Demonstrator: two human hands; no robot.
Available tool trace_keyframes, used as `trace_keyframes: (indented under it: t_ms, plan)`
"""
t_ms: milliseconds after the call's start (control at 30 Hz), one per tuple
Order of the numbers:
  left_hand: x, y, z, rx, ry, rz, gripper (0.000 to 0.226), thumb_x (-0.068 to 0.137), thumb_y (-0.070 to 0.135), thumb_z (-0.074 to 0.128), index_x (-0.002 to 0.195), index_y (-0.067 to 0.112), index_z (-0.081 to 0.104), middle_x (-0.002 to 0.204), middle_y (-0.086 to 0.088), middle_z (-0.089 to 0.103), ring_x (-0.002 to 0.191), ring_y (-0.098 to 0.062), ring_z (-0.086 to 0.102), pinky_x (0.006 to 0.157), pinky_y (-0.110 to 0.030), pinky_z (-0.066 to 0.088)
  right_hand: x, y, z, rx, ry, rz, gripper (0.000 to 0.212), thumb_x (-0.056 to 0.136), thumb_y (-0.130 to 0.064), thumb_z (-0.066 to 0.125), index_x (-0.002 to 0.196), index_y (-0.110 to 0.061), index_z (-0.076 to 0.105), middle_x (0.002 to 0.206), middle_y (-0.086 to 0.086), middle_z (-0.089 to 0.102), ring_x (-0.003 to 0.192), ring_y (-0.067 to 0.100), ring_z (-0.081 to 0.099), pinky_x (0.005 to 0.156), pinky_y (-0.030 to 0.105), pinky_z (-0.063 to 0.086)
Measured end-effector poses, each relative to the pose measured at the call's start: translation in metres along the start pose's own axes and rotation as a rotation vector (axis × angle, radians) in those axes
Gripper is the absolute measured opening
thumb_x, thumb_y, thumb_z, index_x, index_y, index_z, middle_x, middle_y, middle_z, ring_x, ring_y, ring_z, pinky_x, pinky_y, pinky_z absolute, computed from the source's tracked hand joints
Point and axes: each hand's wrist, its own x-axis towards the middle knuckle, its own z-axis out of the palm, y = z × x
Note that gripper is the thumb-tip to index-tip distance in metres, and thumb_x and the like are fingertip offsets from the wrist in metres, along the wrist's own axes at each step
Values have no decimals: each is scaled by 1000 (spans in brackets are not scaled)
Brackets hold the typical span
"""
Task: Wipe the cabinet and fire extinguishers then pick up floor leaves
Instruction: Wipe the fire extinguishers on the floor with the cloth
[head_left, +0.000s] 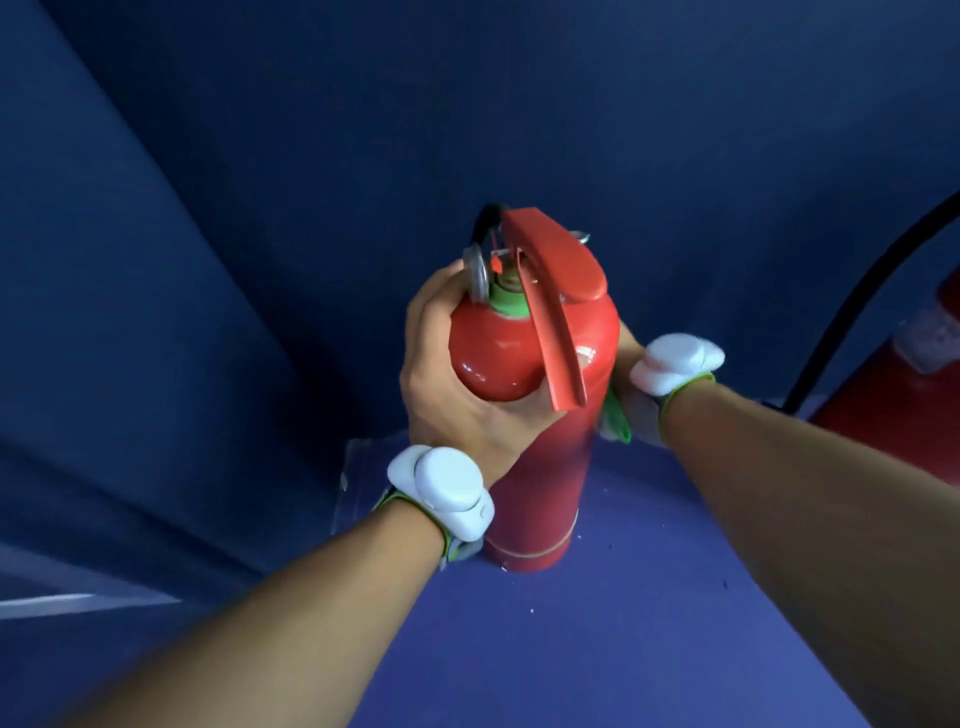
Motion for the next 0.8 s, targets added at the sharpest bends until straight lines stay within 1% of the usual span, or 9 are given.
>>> trace_keyframes:
  t_ms: [133, 200, 267, 367, 500, 600, 667, 733, 800]
  plan:
    - [-3, 2, 1, -32, 4, 40, 81, 62, 43, 80, 128, 4, 56, 128, -10, 61, 122, -19, 58, 103, -22, 42, -40, 28, 5, 637, -14, 45, 36, 86, -51, 67, 78, -21, 49, 51, -14, 60, 53, -8, 58, 58, 4, 43]
    - [-3, 4, -1, -56, 10, 75, 79, 62, 43, 80, 129, 8, 56, 128, -8, 61, 122, -19, 58, 105, -28, 44, -62, 3, -3, 784, -35, 14, 27, 98, -32, 56, 80, -12, 54, 49, -9, 64, 57, -2, 63, 59, 8, 48]
    - [-2, 2, 0, -30, 9, 60, 77, 62, 42, 80, 129, 12, 56, 127, -5, 62, 122, -18, 59, 105, -31, 46, -73, -17, -7, 745, -137, -49, 38, 104, -29, 39, 93, -2, 63, 73, 7, 74, 70, 13, 71, 72, 23, 59]
    - [-6, 3, -1, -42, 44, 72, 75, 61, 45, 80, 127, 18, 57, 127, -1, 62, 119, -14, 60, 101, -26, 48, -82, -44, -13, 550, -135, -190, 31, 98, -31, 51, 109, -10, 71, 106, 14, 73, 96, 23, 70, 94, 39, 55]
    - [-4, 4, 0, -27, 41, 73, 76, 61, 48, 79, 128, 19, 57, 125, 1, 62, 117, -10, 60, 97, -16, 45, -57, -89, -21, 16, -120, -196, 35, 100, -10, 45, 68, -22, 53, 75, -1, 54, 73, 2, 53, 69, 8, 41]
    - [-4, 5, 0, -27, 40, 76, 75, 62, 47, 79, 127, 20, 56, 124, 2, 62, 115, -8, 60, 95, -13, 44, -24, -97, -23, -34, -108, -130, 41, 104, -7, 36, 67, -24, 36, 72, -3, 37, 71, 14, 41, 74, 18, 37]
    - [-4, 4, 0, -12, 47, 78, 73, 61, 47, 78, 126, 21, 57, 123, 2, 62, 115, -7, 60, 95, -11, 43, -23, -93, -19, -117, -173, -129, 37, 102, -14, 43, 66, -24, 38, 67, -2, 39, 64, 12, 42, 67, 24, 39]
    - [-5, 5, 1, 0, 55, 79, 71, 62, 47, 78, 125, 22, 57, 122, 2, 63, 114, -8, 61, 96, -13, 44, -38, -81, -18, 195, -254, -20, 35, 96, -24, 52, 62, -23, 46, 60, 1, 46, 54, 14, 47, 51, 23, 39]
    - [-5, 5, 3, 18, 78, 86, 70, 63, 47, 77, 125, 21, 58, 121, 2, 64, 113, -10, 61, 97, -17, 45, -61, -71, -18, 300, -187, -122, 34, 93, -26, 57, 60, -19, 66, 64, 1, 64, 60, 17, 61, 57, 26, 47]
